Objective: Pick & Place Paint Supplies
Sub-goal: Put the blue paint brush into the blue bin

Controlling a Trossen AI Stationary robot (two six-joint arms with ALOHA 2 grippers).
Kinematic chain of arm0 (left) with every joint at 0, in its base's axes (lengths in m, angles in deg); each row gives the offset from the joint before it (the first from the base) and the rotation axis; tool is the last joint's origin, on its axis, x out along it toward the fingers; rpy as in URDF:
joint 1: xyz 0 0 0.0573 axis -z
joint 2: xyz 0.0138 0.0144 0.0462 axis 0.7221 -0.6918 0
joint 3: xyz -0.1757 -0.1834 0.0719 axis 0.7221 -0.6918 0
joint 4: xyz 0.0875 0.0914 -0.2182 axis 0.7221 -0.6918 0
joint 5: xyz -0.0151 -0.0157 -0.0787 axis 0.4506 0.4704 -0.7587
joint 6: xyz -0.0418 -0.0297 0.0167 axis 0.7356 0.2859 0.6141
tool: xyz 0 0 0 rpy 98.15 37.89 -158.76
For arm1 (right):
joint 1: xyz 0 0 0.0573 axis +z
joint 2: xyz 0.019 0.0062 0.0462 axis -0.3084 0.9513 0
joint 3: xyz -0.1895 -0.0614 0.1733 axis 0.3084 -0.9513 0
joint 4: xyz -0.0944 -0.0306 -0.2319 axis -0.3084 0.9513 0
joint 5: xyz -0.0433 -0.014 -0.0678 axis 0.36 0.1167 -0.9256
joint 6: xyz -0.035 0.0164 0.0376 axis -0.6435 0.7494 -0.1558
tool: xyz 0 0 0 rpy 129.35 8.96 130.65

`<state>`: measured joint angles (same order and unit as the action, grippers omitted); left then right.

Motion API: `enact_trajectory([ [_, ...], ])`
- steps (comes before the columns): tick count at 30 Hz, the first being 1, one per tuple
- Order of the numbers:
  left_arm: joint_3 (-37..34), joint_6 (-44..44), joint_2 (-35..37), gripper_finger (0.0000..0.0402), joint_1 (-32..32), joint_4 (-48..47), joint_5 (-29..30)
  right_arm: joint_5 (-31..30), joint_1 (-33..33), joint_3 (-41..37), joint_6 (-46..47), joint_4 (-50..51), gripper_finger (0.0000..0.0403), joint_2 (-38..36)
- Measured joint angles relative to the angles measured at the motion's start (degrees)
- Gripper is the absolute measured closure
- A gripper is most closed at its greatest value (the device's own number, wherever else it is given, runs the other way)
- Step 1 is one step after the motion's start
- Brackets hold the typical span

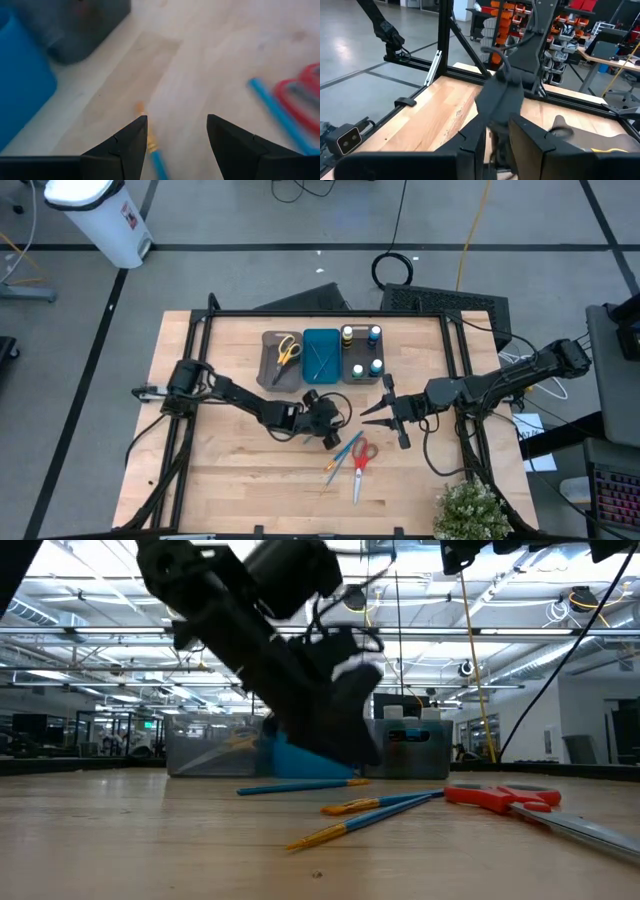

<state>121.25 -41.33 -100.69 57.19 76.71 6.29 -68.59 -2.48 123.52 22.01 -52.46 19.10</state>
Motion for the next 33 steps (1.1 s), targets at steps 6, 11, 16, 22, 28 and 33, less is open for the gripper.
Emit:
enact_trajectory([
  [6, -0.04, 1.51, -1.76, 0.0188, -1.95, -1.75, 0.68, 0.00, 0.00, 0.00, -0.02, 0.11, 0.0330, 0.00],
  [11, -0.02, 2.63, -1.63, 0.0188, -2.69, -3.00, -1.17, 0.00, 0.00, 0.00, -0.02, 0.52, 0.0330, 0.00],
  [16, 0.02, 2.59, -1.54, 0.0190, -2.60, -4.23, -2.93, 0.00, 0.00, 0.00, -0.02, 0.51, 0.0330, 0.00],
  [22, 0.09, 3.20, -1.52, 0.0241, -2.41, -6.32, -3.92, -0.02, 0.00, 0.00, -0.02, 0.42, 0.0330, 0.00],
  [28, 0.09, 4.55, -1.52, 0.0315, -2.41, -6.72, -4.08, -0.02, 0.00, 0.00, 0.00, 0.11, 0.0330, 0.00],
  [33, 0.09, 4.61, -1.52, 0.0367, -2.39, -6.79, -4.76, -0.02, -0.01, 0.00, -0.02, 0.26, 0.0330, 0.00],
])
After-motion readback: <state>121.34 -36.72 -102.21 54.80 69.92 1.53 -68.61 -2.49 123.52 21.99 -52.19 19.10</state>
